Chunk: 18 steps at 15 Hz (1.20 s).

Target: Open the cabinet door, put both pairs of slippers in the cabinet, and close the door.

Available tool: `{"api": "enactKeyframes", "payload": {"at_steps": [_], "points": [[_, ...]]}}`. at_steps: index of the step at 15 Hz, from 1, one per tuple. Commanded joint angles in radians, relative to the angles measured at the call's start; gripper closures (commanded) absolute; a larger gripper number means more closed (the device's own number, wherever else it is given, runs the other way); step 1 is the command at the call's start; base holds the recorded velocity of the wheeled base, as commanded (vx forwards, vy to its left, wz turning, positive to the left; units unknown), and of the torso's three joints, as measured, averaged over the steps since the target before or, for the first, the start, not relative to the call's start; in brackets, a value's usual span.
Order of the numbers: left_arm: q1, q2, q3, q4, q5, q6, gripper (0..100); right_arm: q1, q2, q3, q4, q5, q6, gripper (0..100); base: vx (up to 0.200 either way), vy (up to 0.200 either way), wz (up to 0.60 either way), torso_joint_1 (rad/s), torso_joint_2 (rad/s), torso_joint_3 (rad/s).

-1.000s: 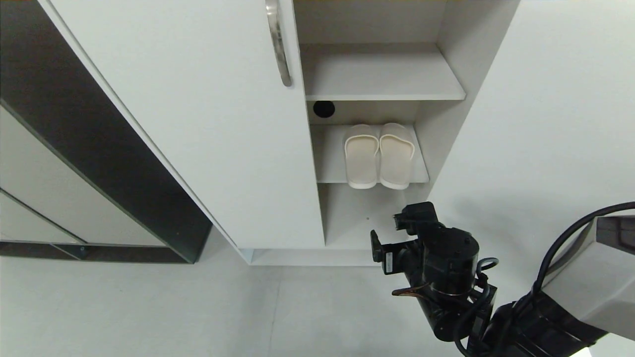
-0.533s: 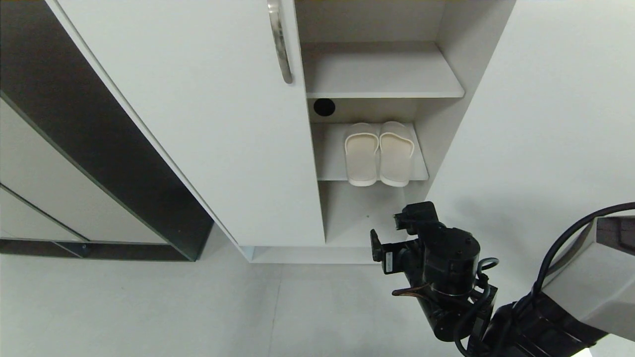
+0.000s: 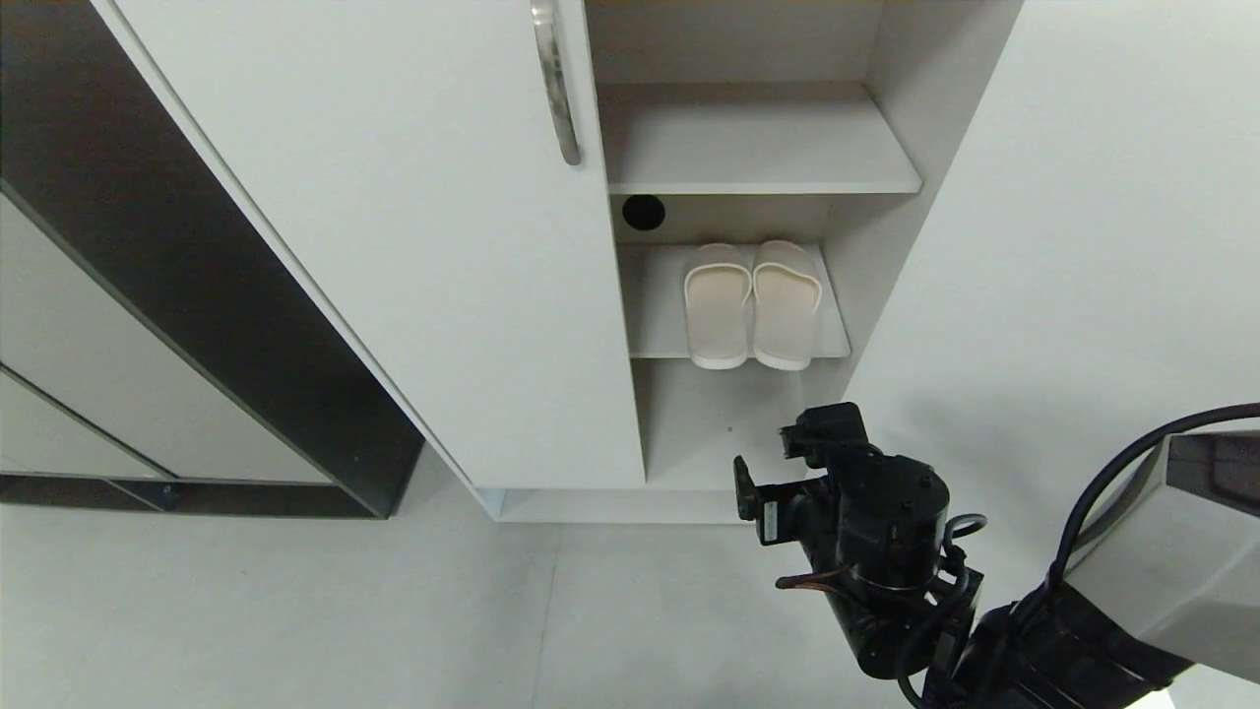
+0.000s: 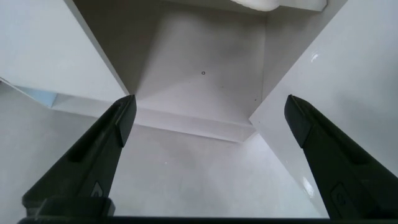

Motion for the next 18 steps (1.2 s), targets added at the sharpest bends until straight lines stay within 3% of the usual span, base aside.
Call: {"api": "enactKeyframes", "payload": {"at_steps": [1,18], "points": [[0.000,0.002,0.000,0.000,-0.001,0.000,100,0.000,0.004,0.000,0.000,0.000,0.000,0,0.000,0.000,0.00,0.000,0.00,0.000],[0.000,0.002,0.000,-0.001,-0.001,0.000,100,0.001,0.006,0.001,-0.016,0.000,-0.003,0,0.000,0.000,0.00,0.003,0.00,0.182]]}}
